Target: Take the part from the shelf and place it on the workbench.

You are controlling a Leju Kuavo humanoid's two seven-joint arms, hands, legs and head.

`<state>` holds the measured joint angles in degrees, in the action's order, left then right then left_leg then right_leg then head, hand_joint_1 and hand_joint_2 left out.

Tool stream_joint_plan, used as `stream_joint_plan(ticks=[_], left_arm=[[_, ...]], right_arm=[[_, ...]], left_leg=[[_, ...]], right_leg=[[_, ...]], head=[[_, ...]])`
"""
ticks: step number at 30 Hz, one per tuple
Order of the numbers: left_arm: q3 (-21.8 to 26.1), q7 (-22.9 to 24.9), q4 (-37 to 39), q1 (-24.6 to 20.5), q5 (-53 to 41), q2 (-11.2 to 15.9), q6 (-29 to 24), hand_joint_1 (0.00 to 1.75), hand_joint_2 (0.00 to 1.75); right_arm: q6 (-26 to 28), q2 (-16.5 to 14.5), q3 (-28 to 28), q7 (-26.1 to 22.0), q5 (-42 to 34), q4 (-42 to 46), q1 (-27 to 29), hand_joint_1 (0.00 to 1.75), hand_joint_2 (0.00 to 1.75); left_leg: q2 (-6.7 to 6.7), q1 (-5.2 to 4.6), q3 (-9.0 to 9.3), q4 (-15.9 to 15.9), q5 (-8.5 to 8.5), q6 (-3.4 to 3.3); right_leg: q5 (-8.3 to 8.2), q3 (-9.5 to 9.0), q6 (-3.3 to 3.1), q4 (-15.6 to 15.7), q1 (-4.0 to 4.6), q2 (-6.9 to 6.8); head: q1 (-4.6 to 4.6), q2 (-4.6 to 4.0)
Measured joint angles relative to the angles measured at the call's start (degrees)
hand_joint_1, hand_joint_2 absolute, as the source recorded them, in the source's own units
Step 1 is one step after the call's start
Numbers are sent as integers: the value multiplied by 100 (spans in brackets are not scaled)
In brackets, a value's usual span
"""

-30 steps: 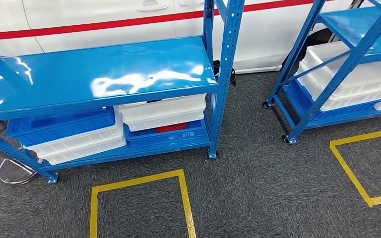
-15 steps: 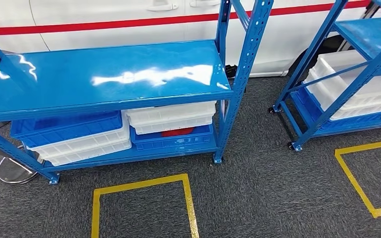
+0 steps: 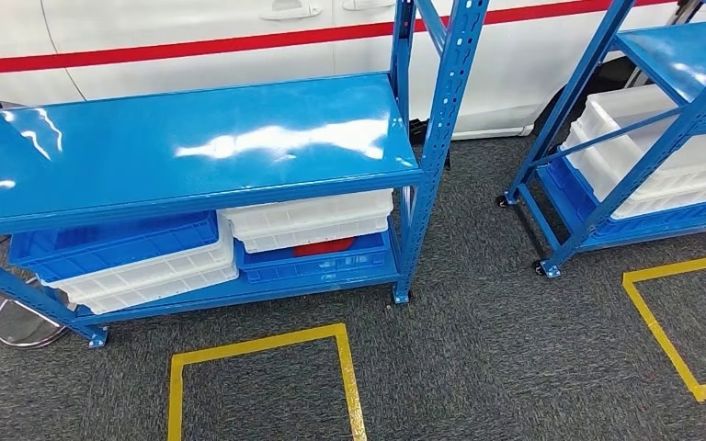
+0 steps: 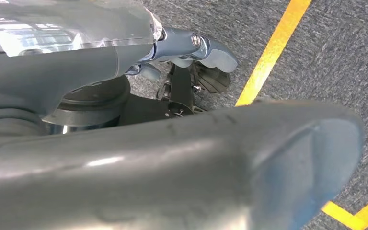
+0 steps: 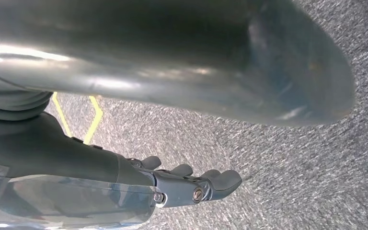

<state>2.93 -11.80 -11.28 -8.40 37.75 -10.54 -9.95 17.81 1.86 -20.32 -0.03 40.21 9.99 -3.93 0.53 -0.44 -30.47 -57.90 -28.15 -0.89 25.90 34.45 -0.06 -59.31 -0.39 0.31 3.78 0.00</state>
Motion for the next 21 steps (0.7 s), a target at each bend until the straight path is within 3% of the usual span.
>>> stream_joint_plan(ticks=[3,5,7,9,15,21], left_arm=[[0,-34,0,18,2,0,-13,0,0],[-12,-79,0,28,-82,0,-52,0,87],[-66,-132,0,38,-283,2,-140,0,175],[-205,-161,0,44,-615,8,-290,0,175],[-1177,-96,0,43,-2085,119,-665,0,175],[-2023,172,2,46,-2749,262,-662,0,175]], right_arm=[[5,-4,6,-34,-56,0,0,0,0],[23,-19,70,-129,-258,1,-2,0,0],[25,-44,237,-329,-617,7,-9,0,87],[-15,-82,486,-608,-1044,18,-31,0,175],[-567,-288,1677,-1420,-2568,92,-211,0,175],[-960,-495,2547,-1720,-3074,157,-383,0,175]], left_leg=[[0,1,3,1,-1,4],[0,3,5,2,-1,5],[0,4,7,2,-1,4],[0,4,9,1,-1,4],[0,-1,16,-3,-1,3],[0,-2,19,-5,-2,3]], right_leg=[[3,-4,-4,-1,0,0],[3,-8,-4,-1,0,-1],[3,-12,-3,-1,0,-1],[3,-15,-3,-1,-1,-2],[1,-26,0,-1,-2,-1],[1,-28,2,0,-2,-2]], head=[[0,0],[0,0],[0,0],[0,0],[-1,0],[0,0]])
